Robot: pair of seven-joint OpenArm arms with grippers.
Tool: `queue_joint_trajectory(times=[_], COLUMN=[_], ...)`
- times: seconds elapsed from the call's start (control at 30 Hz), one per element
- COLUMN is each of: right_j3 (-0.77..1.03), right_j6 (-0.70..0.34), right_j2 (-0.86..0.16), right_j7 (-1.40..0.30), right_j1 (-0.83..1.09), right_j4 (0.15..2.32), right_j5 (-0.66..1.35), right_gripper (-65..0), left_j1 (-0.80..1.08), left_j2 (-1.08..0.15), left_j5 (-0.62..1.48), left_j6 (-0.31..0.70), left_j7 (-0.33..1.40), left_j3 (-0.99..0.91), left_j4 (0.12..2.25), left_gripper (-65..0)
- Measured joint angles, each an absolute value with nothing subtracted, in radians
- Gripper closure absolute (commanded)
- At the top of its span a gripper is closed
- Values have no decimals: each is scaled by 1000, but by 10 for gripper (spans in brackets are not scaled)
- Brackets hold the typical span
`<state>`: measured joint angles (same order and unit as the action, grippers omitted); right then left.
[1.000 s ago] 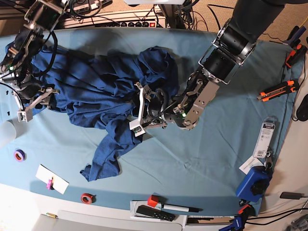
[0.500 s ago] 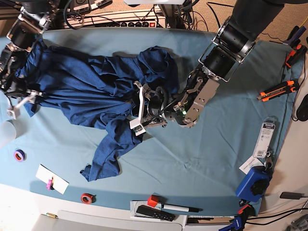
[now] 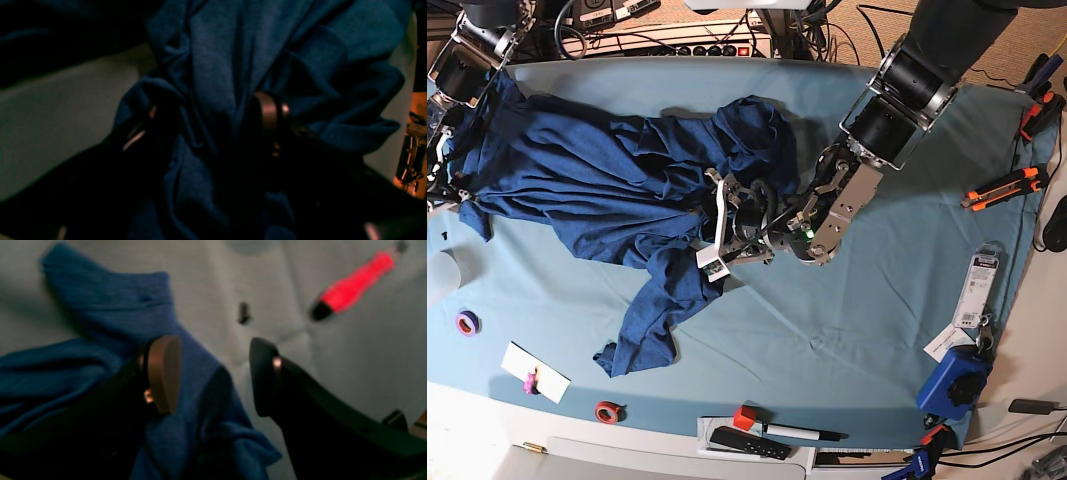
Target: Layout the t-shirt on the table in an organized manner, then fold the t-shirt properly
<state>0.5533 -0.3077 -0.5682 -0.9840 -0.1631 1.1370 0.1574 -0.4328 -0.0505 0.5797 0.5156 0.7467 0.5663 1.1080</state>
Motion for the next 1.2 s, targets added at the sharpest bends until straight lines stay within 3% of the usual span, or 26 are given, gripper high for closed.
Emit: queue_joint_trajectory(times=[0.1, 0.23, 0.43, 0.57, 0.83, 0.9, 1.0, 1.2], right_j3=[554, 553, 553, 553, 554, 554, 554, 554], right_j6=[-486, -599, -599, -529, -533, -532, -532, -577], right_j2=[-573, -559, -562, -562, -564, -565, -565, -564], right_j7=[-1025, -1077, -1104, -1108, -1088, -1087, -1092, -1166], right_j1=[-161, -163, -163, -160, -82, -72, -64, -60], right_j4=[1134, 1134, 1134, 1134, 1134, 1138, 1139, 1138], right_j5=[390, 614, 554, 442, 525, 525, 527, 694], right_gripper=[-320, -320, -320, -320, -319, -232, -3, 0], left_j1=[-433, -432, -432, -432, -432, -432, -432, -432], left_j2=[-50, -50, -50, -50, -50, -50, -50, -50], left_j5=[580, 558, 550, 550, 550, 550, 550, 550], left_j6=[516, 516, 516, 516, 516, 516, 516, 516], left_j7=[747, 736, 735, 735, 735, 734, 734, 734], left_j3=[566, 566, 566, 566, 566, 566, 566, 566], left_j4=[1108, 1108, 1108, 1108, 1108, 1108, 1108, 1108], left_gripper=[-330, -330, -330, -330, -330, -330, -330, -330])
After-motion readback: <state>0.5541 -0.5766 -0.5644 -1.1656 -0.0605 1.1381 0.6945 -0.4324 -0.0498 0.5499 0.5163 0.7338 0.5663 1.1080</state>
